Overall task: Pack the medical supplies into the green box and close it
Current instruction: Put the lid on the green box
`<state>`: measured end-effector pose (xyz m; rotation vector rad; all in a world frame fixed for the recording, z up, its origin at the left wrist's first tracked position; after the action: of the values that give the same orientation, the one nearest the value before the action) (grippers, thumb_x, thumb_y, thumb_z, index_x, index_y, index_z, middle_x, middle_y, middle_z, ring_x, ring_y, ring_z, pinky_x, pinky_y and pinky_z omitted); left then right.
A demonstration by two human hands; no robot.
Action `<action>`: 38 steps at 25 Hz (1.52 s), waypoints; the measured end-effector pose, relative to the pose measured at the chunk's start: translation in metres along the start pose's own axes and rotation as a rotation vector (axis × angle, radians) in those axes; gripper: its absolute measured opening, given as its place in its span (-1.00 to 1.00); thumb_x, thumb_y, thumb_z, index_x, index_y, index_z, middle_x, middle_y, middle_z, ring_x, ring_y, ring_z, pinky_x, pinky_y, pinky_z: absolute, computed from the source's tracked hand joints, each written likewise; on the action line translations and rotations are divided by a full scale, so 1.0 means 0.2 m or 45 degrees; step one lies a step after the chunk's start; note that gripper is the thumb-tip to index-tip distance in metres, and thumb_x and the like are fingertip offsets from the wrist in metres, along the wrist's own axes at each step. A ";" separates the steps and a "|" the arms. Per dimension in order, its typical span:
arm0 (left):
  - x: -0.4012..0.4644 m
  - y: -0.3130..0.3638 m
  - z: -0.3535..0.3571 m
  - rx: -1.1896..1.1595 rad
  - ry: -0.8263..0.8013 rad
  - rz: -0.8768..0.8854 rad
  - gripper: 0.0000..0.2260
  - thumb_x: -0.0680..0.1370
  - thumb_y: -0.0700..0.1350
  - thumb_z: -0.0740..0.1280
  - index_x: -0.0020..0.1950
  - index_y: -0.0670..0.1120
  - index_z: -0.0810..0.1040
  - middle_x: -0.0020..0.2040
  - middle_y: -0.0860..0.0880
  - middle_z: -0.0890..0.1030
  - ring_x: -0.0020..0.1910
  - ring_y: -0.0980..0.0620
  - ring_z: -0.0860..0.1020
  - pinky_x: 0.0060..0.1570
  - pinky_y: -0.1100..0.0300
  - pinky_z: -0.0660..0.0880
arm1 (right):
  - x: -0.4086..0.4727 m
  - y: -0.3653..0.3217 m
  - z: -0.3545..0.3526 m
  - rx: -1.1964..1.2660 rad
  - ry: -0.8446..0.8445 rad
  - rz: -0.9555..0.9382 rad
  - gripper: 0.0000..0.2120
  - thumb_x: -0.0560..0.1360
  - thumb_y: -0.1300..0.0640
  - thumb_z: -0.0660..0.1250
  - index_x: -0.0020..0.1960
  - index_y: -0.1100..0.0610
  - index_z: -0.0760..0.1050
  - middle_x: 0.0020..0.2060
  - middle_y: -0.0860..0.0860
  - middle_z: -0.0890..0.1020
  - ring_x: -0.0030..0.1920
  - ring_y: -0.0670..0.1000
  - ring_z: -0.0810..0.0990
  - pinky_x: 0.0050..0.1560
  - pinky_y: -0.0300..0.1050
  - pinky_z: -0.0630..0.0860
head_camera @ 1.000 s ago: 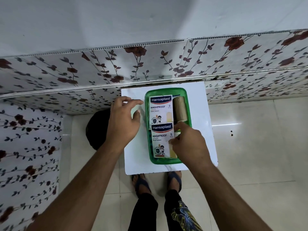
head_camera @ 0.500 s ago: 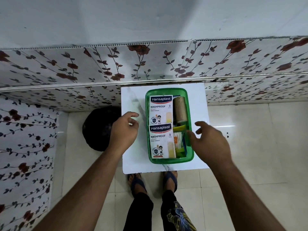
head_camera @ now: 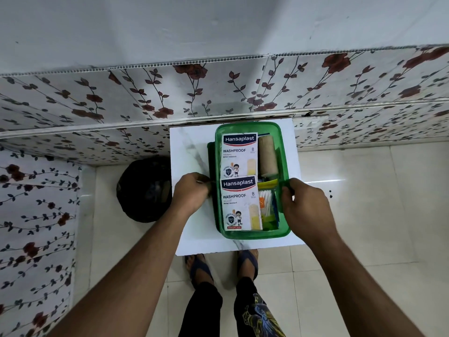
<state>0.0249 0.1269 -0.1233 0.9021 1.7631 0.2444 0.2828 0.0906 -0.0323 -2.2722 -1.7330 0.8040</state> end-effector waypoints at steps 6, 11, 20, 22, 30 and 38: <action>-0.05 0.10 0.07 0.297 0.002 0.064 -0.85 0.38 -0.13 0.40 -0.31 -0.18 0.54 -0.33 -0.14 0.66 -0.26 -0.15 0.67 -0.14 -0.03 0.63 | -0.01 0.14 -0.14 0.104 0.060 0.072 -0.79 0.56 0.17 0.18 -0.17 0.21 0.51 -0.42 0.07 0.56 -0.36 0.20 0.49 -0.35 -0.01 0.41; -0.26 0.23 -0.31 0.263 0.217 -0.001 -0.83 0.42 -0.11 0.35 -0.34 -0.15 0.59 -0.40 -0.09 0.66 -0.51 -0.01 0.63 -0.53 0.24 0.49 | 0.01 0.17 -0.09 0.087 0.006 0.073 -0.78 0.56 0.16 0.18 -0.16 0.22 0.53 -0.32 0.16 0.64 -0.29 0.24 0.54 -0.28 0.05 0.50; -0.58 0.67 -0.16 0.813 0.400 0.512 -0.74 0.37 0.08 0.33 -0.20 -0.12 0.55 -0.23 -0.07 0.56 -0.27 -0.11 0.57 -0.32 0.15 0.45 | 0.03 -0.06 0.19 0.311 -0.123 0.051 -0.74 0.58 0.01 0.24 -0.02 0.15 0.62 -0.18 0.04 0.71 -0.23 0.09 0.63 -0.18 -0.03 0.57; -0.57 0.70 0.00 0.863 0.416 0.564 -0.67 0.40 0.08 0.36 -0.05 -0.17 0.53 0.02 -0.14 0.55 -0.15 -0.18 0.59 -0.25 0.10 0.44 | 0.01 0.01 0.18 0.571 -0.122 0.173 -0.73 0.59 0.01 0.22 -0.01 0.11 0.65 -0.21 -0.03 0.72 -0.26 0.05 0.65 -0.23 0.04 0.63; -0.54 0.61 0.16 0.822 0.503 0.707 -0.62 0.53 0.08 0.29 0.22 -0.15 0.43 0.44 -0.23 0.30 -0.25 -0.17 0.61 -0.40 0.20 0.38 | 0.00 0.17 0.17 0.823 -0.138 0.375 -0.75 0.61 0.08 0.18 0.08 0.06 0.63 -0.21 -0.09 0.72 -0.38 -0.09 0.59 -0.39 -0.26 0.52; -0.21 0.17 -0.08 -0.108 0.018 0.176 -0.54 0.60 0.18 0.15 0.50 0.19 0.21 0.36 0.06 0.49 0.23 0.00 0.51 0.08 0.10 0.42 | 0.04 -0.06 0.25 0.926 -0.325 0.285 -0.45 0.45 -0.21 0.38 0.39 -0.11 0.36 0.10 -0.16 0.57 0.06 -0.13 0.59 -0.04 -0.19 0.54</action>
<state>0.0323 0.1257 -0.0667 0.9637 1.6923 0.4136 0.2478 0.0926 -0.0715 -1.9117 -1.0020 1.5221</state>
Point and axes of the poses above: each hand's wrist, its own x-axis towards the middle knuckle, its own z-axis out of the palm, y = z × x, the point moved 9 cm from there along x, towards the middle knuckle
